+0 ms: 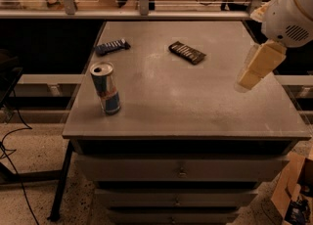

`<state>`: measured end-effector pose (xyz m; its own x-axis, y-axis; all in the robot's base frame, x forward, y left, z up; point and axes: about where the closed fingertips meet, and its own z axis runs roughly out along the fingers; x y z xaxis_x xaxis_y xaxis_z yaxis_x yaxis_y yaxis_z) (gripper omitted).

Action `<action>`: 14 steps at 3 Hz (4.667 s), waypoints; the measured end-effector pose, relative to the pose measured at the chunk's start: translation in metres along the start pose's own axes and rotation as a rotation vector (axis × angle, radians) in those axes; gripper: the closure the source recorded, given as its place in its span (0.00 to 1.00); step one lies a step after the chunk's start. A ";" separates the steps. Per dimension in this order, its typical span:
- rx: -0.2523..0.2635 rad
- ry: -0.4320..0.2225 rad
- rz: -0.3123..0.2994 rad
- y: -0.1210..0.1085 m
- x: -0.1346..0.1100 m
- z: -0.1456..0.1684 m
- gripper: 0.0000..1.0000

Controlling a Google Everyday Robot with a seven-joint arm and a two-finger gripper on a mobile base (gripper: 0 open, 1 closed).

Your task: Move rxbar chocolate near redbull can

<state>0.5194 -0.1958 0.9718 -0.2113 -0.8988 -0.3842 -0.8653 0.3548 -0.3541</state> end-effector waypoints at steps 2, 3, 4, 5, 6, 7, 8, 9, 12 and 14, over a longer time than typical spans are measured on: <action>0.040 -0.071 0.034 -0.018 -0.008 0.007 0.00; 0.084 -0.234 0.094 -0.059 -0.023 0.021 0.00; 0.073 -0.381 0.155 -0.101 -0.041 0.043 0.00; 0.042 -0.452 0.205 -0.130 -0.055 0.073 0.00; 0.013 -0.447 0.261 -0.144 -0.064 0.106 0.00; 0.014 -0.408 0.315 -0.146 -0.066 0.137 0.00; 0.017 -0.363 0.343 -0.139 -0.058 0.171 0.00; 0.026 -0.331 0.345 -0.127 -0.049 0.199 0.00; -0.018 -0.346 0.360 -0.111 -0.042 0.241 0.16; -0.026 -0.347 0.334 -0.112 -0.046 0.244 0.62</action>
Offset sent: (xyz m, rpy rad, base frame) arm 0.0638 0.0007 0.0165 0.2168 -0.1691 -0.0679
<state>0.7370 -0.1309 0.8207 -0.3196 -0.5958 -0.7368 -0.7880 0.5989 -0.1425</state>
